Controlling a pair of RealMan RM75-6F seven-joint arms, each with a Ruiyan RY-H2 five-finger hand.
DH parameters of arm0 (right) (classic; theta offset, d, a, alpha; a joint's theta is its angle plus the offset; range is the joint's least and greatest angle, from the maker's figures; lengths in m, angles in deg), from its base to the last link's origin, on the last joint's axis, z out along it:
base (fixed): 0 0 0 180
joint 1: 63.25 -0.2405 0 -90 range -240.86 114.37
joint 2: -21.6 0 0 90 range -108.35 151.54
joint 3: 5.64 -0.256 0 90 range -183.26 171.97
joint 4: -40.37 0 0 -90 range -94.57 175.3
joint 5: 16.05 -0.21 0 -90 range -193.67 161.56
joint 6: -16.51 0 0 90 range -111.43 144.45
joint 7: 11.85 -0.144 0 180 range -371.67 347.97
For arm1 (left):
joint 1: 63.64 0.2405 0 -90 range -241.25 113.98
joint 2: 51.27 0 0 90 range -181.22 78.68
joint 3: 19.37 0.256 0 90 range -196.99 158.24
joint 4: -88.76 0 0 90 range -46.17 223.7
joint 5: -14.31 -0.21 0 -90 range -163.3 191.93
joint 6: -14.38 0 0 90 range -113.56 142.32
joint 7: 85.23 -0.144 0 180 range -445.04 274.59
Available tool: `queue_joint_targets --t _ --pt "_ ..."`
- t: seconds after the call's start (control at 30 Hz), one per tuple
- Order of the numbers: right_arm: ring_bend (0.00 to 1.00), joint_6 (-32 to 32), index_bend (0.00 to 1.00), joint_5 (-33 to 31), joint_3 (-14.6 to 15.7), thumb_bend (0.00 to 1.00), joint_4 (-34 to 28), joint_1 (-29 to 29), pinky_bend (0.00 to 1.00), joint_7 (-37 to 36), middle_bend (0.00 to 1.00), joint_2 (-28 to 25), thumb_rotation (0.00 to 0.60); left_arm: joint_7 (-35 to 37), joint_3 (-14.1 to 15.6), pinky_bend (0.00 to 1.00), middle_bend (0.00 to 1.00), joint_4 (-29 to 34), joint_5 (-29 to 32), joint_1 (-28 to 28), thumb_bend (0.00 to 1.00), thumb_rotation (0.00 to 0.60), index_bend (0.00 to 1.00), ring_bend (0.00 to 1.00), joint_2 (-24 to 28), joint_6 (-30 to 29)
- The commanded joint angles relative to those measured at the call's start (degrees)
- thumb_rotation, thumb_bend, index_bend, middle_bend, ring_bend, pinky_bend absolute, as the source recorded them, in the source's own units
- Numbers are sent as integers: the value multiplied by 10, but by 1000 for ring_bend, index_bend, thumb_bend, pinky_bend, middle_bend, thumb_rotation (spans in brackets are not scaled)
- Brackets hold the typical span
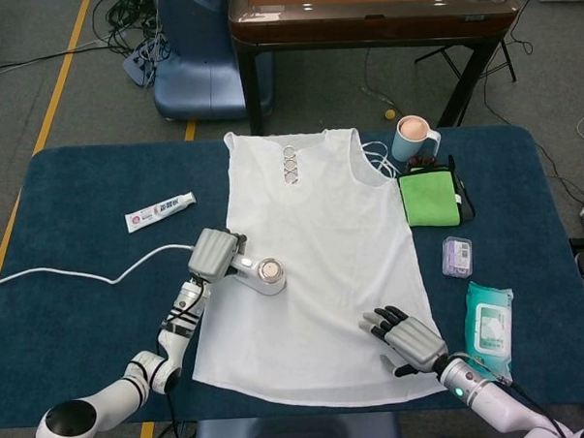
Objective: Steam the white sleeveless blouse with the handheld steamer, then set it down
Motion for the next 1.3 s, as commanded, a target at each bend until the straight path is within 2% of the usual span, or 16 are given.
queue_joint_targets --t 0.03,0.5,0.73,0.83,0.93,1.17,1.3 --pt "0 0 0 0 0 573 0 0 0 1 65 0 443 14 1 574 718 -33 1 -4 201 600 891 596 -8 2" --pt "0 -2 0 0 1 573 1 2 0 0 64 0 443 40 4 574 718 -117 13 1 201 600 891 596 -5 19" --pt "0 -6 0 2 2 573 -3 4 0 1 64 -3 443 53 6 574 718 -126 15 12 201 600 891 596 22 10" --pt "0 -5 0 3 3 573 -3 4 0 1 64 -4 442 67 2 574 718 -99 19 22 201 600 891 596 43 -1" --pt "0 -3 0 4 3 573 -3 3 0 1 64 -3 443 72 -3 574 718 -44 26 35 201 600 891 596 68 -15" --pt "0 -2 0 5 3 573 -2 2 0 -1 65 -2 444 16 8 574 717 162 27 76 201 600 891 596 143 -44" --pt "0 -3 0 6 4 574 0 3 0 -3 64 -1 443 -33 17 574 717 253 26 89 201 600 891 595 163 -52"
